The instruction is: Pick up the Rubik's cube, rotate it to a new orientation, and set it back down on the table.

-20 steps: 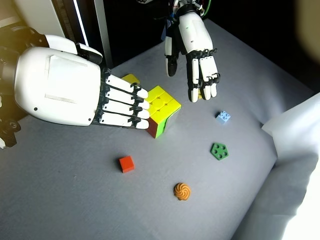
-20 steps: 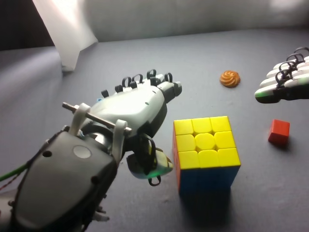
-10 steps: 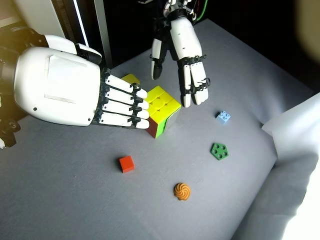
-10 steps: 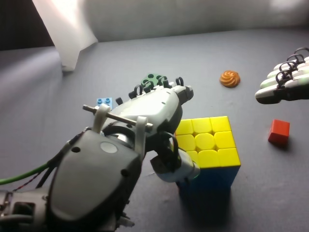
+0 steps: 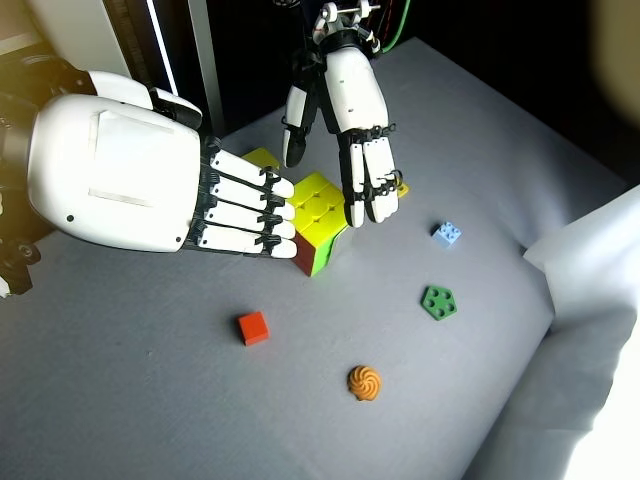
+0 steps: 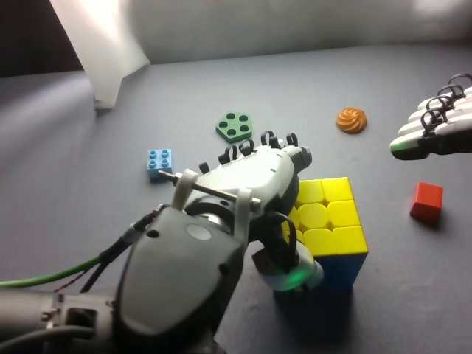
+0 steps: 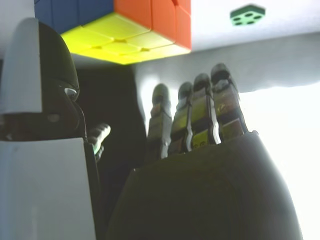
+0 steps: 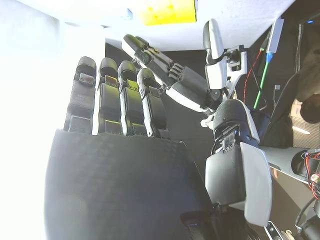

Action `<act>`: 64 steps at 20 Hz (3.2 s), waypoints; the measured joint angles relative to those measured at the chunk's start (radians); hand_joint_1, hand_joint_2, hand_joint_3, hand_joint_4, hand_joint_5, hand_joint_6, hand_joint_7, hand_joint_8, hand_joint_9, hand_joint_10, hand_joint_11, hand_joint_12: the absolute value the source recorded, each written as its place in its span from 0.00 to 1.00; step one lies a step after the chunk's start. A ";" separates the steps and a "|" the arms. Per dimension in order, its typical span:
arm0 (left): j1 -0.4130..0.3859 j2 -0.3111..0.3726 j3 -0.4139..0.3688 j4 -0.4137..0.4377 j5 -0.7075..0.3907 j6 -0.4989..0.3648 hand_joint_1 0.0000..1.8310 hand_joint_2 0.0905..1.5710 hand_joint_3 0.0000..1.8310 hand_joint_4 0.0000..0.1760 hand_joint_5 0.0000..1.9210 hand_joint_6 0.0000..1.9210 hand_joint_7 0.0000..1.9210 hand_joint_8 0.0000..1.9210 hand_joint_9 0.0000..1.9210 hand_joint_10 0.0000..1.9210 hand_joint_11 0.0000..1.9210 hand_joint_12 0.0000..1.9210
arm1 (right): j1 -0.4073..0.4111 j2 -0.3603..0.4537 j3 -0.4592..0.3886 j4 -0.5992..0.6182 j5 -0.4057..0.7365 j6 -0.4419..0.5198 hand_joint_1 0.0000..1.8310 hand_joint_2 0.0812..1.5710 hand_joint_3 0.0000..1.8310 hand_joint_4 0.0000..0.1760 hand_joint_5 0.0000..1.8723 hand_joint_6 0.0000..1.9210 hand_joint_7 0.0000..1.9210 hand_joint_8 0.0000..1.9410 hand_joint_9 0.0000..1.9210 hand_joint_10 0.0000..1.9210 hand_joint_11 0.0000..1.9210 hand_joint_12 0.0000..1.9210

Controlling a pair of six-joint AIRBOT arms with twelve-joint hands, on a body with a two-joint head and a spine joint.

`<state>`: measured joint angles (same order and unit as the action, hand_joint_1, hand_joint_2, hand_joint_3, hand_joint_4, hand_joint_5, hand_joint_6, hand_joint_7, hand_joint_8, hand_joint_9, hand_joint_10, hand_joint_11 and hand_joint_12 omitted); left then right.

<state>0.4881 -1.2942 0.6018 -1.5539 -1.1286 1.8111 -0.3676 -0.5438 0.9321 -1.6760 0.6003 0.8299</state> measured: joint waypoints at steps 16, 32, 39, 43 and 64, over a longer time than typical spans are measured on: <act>0.023 -0.056 0.087 -0.016 0.022 0.010 0.69 0.52 0.00 0.10 0.08 0.00 0.01 0.00 0.00 0.00 0.00 0.00 | 0.000 0.000 0.000 0.000 0.001 0.000 0.01 0.74 0.00 0.00 0.08 0.00 0.06 0.00 0.03 0.00 0.00 0.07; 0.084 -0.112 0.172 0.046 0.050 0.005 0.65 0.49 0.00 0.16 0.09 0.01 0.01 0.00 0.00 0.00 0.01 0.00 | -0.004 0.000 0.000 -0.002 0.000 0.000 0.03 0.74 0.00 0.00 0.06 0.00 0.04 0.00 0.00 0.00 0.00 0.00; 0.116 -0.113 0.177 0.088 0.048 -0.026 0.63 0.49 0.00 0.13 0.09 0.01 0.01 0.00 0.00 0.00 0.00 0.00 | -0.004 0.000 0.000 0.000 0.000 0.000 0.03 0.74 0.00 0.00 0.05 0.00 0.03 0.00 0.00 0.00 0.00 0.00; 0.117 -0.113 0.177 0.090 0.047 -0.032 0.64 0.49 0.00 0.00 0.08 0.00 0.01 0.00 0.00 0.00 0.00 0.00 | -0.004 0.000 0.000 -0.001 0.000 0.000 0.05 0.73 0.00 0.00 0.06 0.01 0.04 0.01 0.01 0.00 0.00 0.00; 0.128 -0.113 0.180 0.137 0.035 -0.042 0.66 0.73 0.00 0.00 0.48 0.48 0.44 0.73 0.38 0.65 0.24 0.86 | 0.004 0.000 0.000 0.179 -0.025 -0.496 0.00 0.74 0.00 0.00 0.06 0.00 0.04 0.00 0.01 0.00 0.01 0.00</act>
<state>0.6159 -1.4067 0.7822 -1.4170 -1.0931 1.7687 -0.3634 -0.5434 0.9321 -1.4967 0.5751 0.3340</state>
